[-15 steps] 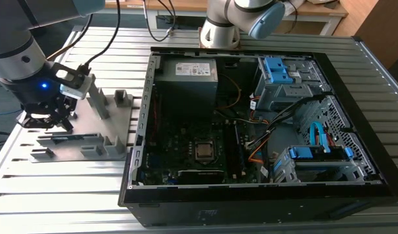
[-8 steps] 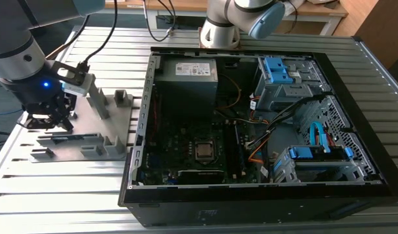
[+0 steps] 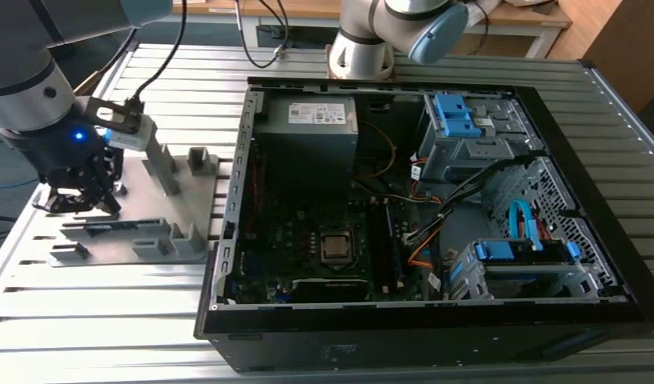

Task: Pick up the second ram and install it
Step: 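Pick up the second ram and move it above second insertion slot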

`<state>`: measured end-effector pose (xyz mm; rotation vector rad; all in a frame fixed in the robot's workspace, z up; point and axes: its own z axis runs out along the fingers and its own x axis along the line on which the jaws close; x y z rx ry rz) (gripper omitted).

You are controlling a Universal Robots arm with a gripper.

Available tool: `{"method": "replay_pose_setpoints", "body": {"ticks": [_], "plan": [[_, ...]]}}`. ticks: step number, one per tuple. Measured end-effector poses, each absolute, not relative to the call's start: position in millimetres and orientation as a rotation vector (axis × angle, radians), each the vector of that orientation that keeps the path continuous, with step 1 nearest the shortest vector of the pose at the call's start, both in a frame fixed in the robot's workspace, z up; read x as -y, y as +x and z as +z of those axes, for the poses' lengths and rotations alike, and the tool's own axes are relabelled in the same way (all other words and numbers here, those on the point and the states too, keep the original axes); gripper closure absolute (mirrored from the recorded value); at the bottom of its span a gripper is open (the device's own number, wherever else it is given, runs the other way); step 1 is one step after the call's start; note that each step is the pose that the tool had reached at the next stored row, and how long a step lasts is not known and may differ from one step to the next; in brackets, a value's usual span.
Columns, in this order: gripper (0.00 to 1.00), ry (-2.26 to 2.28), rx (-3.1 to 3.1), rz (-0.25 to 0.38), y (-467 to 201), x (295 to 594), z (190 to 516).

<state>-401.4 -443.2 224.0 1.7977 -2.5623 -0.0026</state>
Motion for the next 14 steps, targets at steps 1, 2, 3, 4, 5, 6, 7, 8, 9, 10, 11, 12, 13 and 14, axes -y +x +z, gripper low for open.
{"method": "replay_pose_setpoints", "body": {"ticks": [1,2,3,4,5,6,7,8,9,10,11,12,13,14], "plan": [[0.9,1.822,2.545,-0.002,-401.4,443.2,224.0],[0.9,1.833,2.537,-0.002,-401.4,443.2,224.0],[0.9,1.844,2.529,-0.002,-401.4,443.2,224.0],[0.9,1.855,2.521,-0.002,-401.4,443.2,224.0],[0.9,1.865,2.514,-0.002,-401.4,443.2,224.0],[0.9,1.875,2.507,-0.002,-401.4,443.2,224.0],[0.9,1.884,2.5,-0.002,-401.4,443.2,224.0],[0.9,1.894,2.492,-0.002,-401.4,443.2,224.0],[0.9,1.903,2.485,-0.002,-401.4,443.2,224.0],[0.9,1.912,2.478,-0.002,-401.4,443.2,224.0],[0.9,1.922,2.471,-0.002,-401.4,443.2,224.0],[0.9,1.931,2.463,-0.002,-401.4,443.2,224.0],[0.9,1.94,2.456,-0.002,-401.4,443.2,224.0],[0.9,1.95,2.449,-0.002,-401.4,443.2,224.0]]}}
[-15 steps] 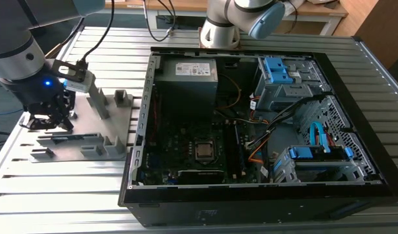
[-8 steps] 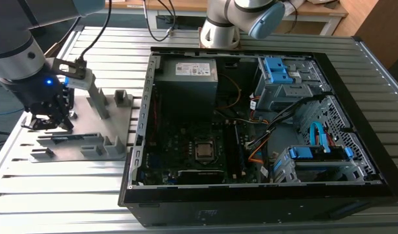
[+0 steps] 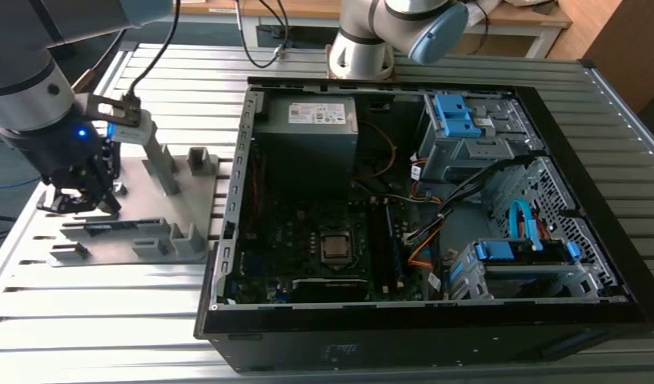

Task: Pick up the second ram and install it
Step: 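Pick up the second ram and move it above second insertion slot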

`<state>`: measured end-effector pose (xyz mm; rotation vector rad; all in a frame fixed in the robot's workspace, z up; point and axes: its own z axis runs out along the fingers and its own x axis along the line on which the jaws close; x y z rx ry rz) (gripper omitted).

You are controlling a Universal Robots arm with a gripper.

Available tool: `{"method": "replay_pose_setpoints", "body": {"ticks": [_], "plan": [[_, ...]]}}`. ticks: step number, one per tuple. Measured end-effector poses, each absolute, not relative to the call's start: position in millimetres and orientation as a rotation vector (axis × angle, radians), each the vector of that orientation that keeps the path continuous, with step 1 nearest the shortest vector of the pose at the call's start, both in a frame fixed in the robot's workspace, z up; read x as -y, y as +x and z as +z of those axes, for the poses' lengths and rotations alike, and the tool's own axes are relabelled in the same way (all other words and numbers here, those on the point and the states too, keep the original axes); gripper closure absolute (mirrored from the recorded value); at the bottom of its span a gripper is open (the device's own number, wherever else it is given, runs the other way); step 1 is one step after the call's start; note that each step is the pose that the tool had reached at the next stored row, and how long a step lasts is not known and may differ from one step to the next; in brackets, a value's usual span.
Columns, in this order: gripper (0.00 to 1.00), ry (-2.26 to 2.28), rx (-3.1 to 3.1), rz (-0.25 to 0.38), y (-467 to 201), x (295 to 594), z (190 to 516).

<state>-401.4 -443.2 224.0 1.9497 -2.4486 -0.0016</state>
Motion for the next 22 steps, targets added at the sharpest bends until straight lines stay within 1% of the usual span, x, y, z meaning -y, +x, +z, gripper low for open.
{"method": "replay_pose_setpoints", "body": {"ticks": [22], "plan": [[0.9,2.129,2.294,0.0,-401.4,443.2,224.0]]}}
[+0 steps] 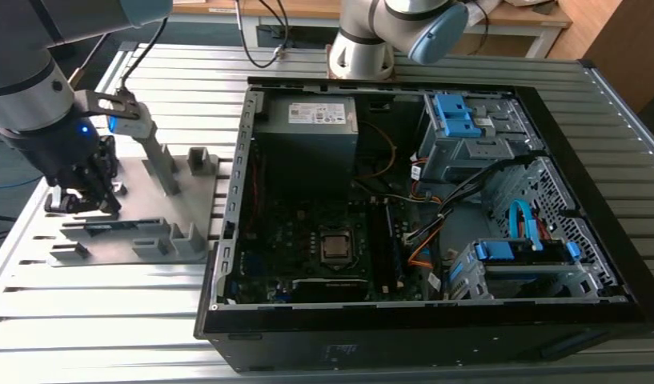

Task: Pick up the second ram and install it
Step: 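Pick up the second ram and move it above second insertion slot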

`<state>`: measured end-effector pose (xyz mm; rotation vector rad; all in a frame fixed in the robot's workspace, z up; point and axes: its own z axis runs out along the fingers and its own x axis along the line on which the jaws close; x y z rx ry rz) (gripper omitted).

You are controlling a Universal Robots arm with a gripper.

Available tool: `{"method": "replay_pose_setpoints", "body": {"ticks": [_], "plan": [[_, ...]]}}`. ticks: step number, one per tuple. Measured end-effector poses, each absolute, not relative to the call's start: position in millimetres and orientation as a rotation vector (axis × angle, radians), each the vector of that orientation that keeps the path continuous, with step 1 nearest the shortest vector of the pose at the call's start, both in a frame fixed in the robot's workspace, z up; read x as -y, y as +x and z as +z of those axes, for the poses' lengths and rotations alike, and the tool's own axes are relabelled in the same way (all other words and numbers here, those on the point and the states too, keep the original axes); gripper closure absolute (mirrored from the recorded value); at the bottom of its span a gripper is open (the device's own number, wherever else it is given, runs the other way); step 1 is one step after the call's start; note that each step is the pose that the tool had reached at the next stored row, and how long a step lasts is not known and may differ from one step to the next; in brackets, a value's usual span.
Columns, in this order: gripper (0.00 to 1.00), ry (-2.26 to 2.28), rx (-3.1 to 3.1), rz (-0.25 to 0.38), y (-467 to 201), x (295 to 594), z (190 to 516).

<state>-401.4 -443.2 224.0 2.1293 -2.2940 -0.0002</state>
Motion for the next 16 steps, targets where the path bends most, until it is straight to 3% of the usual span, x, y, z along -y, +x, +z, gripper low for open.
{"method": "replay_pose_setpoints", "body": {"ticks": [16], "plan": [[0.9,2.239,2.188,0.001,-401.4,443.2,224.0]]}}
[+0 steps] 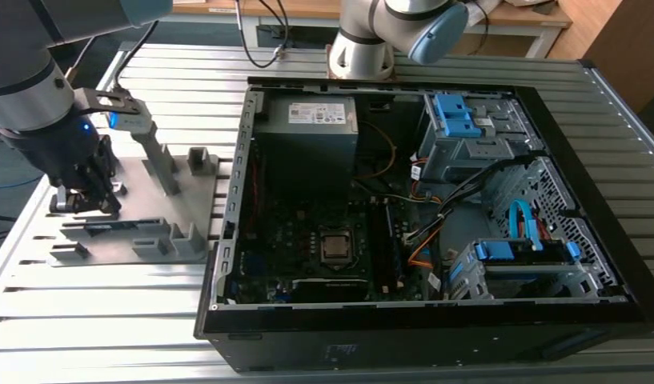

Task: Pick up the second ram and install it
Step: 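Pick up the second ram and move it above second insertion slot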

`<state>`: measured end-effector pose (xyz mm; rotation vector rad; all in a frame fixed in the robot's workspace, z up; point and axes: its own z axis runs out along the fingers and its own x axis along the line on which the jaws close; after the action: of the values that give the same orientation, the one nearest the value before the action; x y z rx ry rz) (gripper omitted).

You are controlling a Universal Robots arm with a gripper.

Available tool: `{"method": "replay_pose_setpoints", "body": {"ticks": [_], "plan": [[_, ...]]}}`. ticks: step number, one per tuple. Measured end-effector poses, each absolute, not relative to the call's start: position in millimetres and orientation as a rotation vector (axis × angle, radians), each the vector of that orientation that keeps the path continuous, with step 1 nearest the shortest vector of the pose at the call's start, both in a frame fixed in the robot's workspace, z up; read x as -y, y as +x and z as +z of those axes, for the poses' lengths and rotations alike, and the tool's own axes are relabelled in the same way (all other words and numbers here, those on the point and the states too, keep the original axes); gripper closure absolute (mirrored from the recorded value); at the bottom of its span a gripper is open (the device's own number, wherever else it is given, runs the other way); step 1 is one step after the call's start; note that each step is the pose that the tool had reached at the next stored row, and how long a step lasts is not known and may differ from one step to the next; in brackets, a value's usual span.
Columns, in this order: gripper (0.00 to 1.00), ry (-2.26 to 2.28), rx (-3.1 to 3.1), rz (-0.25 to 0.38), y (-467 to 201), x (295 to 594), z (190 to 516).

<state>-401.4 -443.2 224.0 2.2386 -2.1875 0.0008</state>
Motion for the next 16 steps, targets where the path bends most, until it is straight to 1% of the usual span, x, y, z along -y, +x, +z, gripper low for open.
{"method": "replay_pose_setpoints", "body": {"ticks": [6,8,10,11,16], "plan": [[0.89,2.24,2.186,0.001,-401.4,443.2,224.0],[0.77,2.24,2.186,0.001,-401.4,443.2,224.0],[0.77,2.241,2.185,0.001,-401.4,443.2,224.0],[0.7,2.241,2.185,0.001,-401.4,443.2,224.0],[0.7,2.241,2.185,0.0,-401.5,452.0,221.4]]}}
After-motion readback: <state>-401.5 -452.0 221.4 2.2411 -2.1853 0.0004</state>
